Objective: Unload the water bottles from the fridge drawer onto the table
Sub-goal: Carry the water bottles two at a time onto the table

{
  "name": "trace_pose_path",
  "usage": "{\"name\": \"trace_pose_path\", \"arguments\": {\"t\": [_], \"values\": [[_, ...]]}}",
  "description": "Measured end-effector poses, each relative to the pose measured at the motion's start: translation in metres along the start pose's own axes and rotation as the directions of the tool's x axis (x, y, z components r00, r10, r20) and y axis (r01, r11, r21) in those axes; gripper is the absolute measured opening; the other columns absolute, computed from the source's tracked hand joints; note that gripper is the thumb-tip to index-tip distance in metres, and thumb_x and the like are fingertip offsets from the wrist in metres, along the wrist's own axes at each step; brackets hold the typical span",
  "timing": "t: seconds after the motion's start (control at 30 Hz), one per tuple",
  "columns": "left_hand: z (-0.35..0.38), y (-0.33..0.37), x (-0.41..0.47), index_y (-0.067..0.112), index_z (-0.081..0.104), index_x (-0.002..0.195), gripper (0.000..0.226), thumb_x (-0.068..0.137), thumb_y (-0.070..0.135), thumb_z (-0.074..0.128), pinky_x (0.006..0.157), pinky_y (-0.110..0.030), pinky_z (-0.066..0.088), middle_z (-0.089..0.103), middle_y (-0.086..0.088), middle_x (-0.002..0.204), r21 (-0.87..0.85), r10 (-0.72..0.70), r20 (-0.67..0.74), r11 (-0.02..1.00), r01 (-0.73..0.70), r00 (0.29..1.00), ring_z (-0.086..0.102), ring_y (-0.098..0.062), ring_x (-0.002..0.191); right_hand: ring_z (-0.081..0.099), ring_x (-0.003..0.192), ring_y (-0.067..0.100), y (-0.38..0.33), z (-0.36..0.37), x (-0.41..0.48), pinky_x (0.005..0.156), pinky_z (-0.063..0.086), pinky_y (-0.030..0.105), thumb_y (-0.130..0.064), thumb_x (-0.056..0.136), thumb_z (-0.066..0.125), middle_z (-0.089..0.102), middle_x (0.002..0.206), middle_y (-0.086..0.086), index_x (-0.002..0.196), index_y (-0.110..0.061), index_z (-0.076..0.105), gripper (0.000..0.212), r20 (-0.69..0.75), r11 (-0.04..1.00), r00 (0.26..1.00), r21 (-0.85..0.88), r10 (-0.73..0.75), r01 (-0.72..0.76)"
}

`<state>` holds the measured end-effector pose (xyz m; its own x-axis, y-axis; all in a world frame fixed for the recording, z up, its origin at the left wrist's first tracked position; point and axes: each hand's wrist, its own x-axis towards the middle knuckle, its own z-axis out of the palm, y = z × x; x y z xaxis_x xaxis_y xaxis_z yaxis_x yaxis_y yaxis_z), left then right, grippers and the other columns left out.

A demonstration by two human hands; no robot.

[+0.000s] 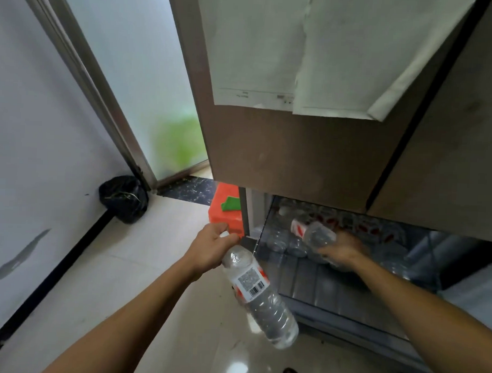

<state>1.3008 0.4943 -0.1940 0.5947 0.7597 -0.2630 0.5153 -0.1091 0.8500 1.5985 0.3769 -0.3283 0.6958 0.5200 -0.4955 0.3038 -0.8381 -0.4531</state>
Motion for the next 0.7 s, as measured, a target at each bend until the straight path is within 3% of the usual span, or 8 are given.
{"name": "trace_pose_path", "arguments": {"t": [0.1, 0.2, 0.27, 0.43, 0.53, 0.6, 0.7], "values": [[0.013, 0.003, 0.004, 0.007, 0.062, 0.079, 0.018, 0.089, 0.020, 0.057, 0.048, -0.020, 0.042, 0.061, -0.001, 0.067, 0.035, 0.040, 0.068, 0.998, -0.043, 0.997, 0.056, -0.011, 0.055, 0.066, 0.086, 0.024, 0.016, -0.022, -0.045, 0.074, 0.054, 0.030, -0.051, 0.055, 0.083, 0.069, 0.101, 0.004, 0.112, -0.021, 0.062, 0.068, -0.046, 0.986, 0.999, -0.168, -0.025, 0.017], [0.023, 0.002, 0.006, 0.003, 0.062, 0.081, 0.018, 0.089, 0.020, 0.058, 0.051, -0.024, 0.045, 0.061, -0.007, 0.071, 0.068, 0.062, 0.097, 0.995, -0.069, 0.993, 0.057, -0.015, 0.060, 0.061, 0.105, 0.029, 0.039, -0.020, -0.055, 0.084, 0.051, 0.034, -0.036, 0.062, 0.083, 0.061, 0.121, 0.009, 0.136, -0.019, 0.038, 0.088, -0.016, 0.968, 1.000, -0.251, 0.011, -0.014], [0.025, -0.002, 0.007, 0.000, 0.062, 0.085, 0.021, 0.089, 0.021, 0.058, 0.055, -0.026, 0.048, 0.064, -0.012, 0.078, 0.087, 0.056, 0.113, 0.994, -0.066, 0.992, 0.060, -0.019, 0.065, 0.061, 0.101, 0.028, 0.045, -0.014, -0.051, 0.084, 0.054, 0.040, -0.042, 0.058, 0.084, 0.061, 0.121, 0.009, 0.143, -0.023, 0.027, 0.104, -0.028, 0.967, 1.000, -0.256, -0.010, 0.003], [0.022, -0.007, 0.006, 0.004, 0.061, 0.082, 0.017, 0.090, 0.018, 0.057, 0.047, -0.020, 0.045, 0.062, -0.008, 0.074, 0.078, 0.026, 0.125, 0.996, -0.036, 0.992, 0.058, -0.013, 0.058, 0.064, 0.095, 0.028, 0.012, -0.001, -0.037, 0.076, 0.050, 0.033, -0.064, 0.070, 0.066, 0.065, 0.116, 0.008, 0.144, -0.034, 0.025, 0.089, -0.118, 0.961, 0.984, -0.258, -0.134, 0.100], [0.014, -0.011, 0.005, 0.003, 0.062, 0.080, 0.019, 0.089, 0.019, 0.058, 0.047, -0.018, 0.043, 0.063, -0.009, 0.073, 0.098, 0.005, 0.094, 0.995, -0.015, 0.996, 0.056, -0.010, 0.056, 0.063, 0.098, 0.030, -0.015, 0.004, -0.019, 0.075, 0.050, 0.032, -0.063, 0.077, 0.063, 0.061, 0.120, 0.013, 0.146, -0.030, 0.020, 0.088, -0.117, 0.940, 0.979, -0.318, -0.168, 0.124], [0.007, -0.016, 0.004, 0.010, 0.057, 0.070, 0.020, 0.087, 0.019, 0.060, 0.046, -0.017, 0.041, 0.060, 0.001, 0.064, 0.104, -0.013, 0.047, 0.995, 0.008, 0.999, 0.053, -0.008, 0.053, 0.062, 0.092, 0.030, -0.021, 0.009, -0.001, 0.071, 0.051, 0.032, -0.062, 0.075, 0.065, 0.059, 0.120, 0.014, 0.142, -0.022, 0.029, 0.086, -0.167, 0.956, 0.970, -0.265, -0.177, 0.129], [0.001, -0.023, 0.003, 0.020, 0.046, 0.056, 0.034, 0.084, 0.014, 0.062, 0.042, -0.016, 0.036, 0.050, 0.013, 0.046, 0.105, -0.029, -0.023, 0.994, 0.031, 0.999, 0.045, -0.001, 0.042, 0.062, 0.094, 0.031, -0.021, 0.012, 0.029, 0.078, 0.053, 0.038, -0.081, 0.066, 0.049, 0.060, 0.121, 0.011, 0.130, -0.023, 0.044, 0.087, -0.145, 0.979, 0.983, -0.186, -0.117, 0.089]]}}
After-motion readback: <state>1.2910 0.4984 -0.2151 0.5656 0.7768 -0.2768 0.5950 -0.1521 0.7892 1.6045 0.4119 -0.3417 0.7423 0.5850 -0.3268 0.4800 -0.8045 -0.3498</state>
